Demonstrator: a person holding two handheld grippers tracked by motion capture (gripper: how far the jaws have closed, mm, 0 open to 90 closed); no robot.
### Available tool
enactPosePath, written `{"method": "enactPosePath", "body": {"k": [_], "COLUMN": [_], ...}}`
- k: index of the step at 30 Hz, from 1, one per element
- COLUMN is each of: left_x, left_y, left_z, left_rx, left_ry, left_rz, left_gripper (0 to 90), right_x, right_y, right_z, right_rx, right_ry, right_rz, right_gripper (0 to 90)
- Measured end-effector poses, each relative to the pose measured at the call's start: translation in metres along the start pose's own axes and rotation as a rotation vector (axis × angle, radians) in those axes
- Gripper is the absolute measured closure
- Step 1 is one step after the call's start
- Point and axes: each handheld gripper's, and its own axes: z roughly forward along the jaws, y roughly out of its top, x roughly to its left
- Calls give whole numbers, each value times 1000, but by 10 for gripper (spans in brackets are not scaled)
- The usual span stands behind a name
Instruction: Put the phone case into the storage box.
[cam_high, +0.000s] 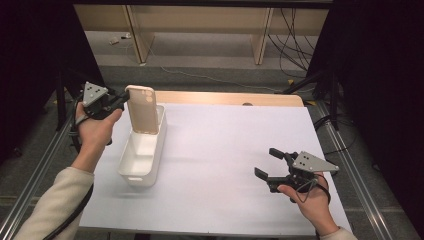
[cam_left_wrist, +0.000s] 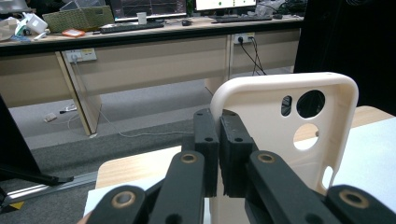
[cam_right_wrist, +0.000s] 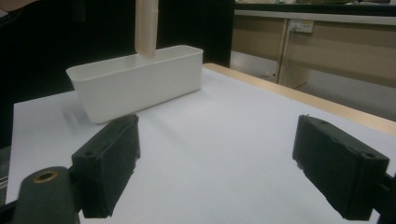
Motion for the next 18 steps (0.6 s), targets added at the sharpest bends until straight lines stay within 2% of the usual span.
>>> {"method": "enactPosePath", "body": {"k": [1, 4, 6, 8, 10, 11, 12, 18], "left_x": [0, 1, 2, 3, 3, 4, 4, 5], "left_y": [0, 0, 0, 0, -1, -1, -1, -2], "left_z": [0, 1, 2, 3, 3, 4, 4, 7], "left_rx": [-1, 1, 2, 1, 2, 1, 3, 6], "left_ry": [3, 6, 8, 10, 11, 12, 13, 16], "left_rz": [1, 0, -1, -1, -2, -1, -2, -5], "left_gripper": [866, 866, 865, 865, 865, 865, 866, 865], "right_x": [-1, 0, -1, 0, -1, -1, 0, 0], "right_y": [0, 0, 0, 0, 0, 0, 0, 0], "right_z": [1, 0, 1, 0, 1, 1, 0, 0], "right_rx": [-16, -9, -18, -2, -16, -14, 3, 2], "right_ry": [-5, -5, -8, 1, -3, -4, 2, 2], "right_rz": [-25, -11, -23, -1, -24, -23, 0, -2], "right_gripper": [162, 162, 162, 162, 162, 162, 162, 162]}}
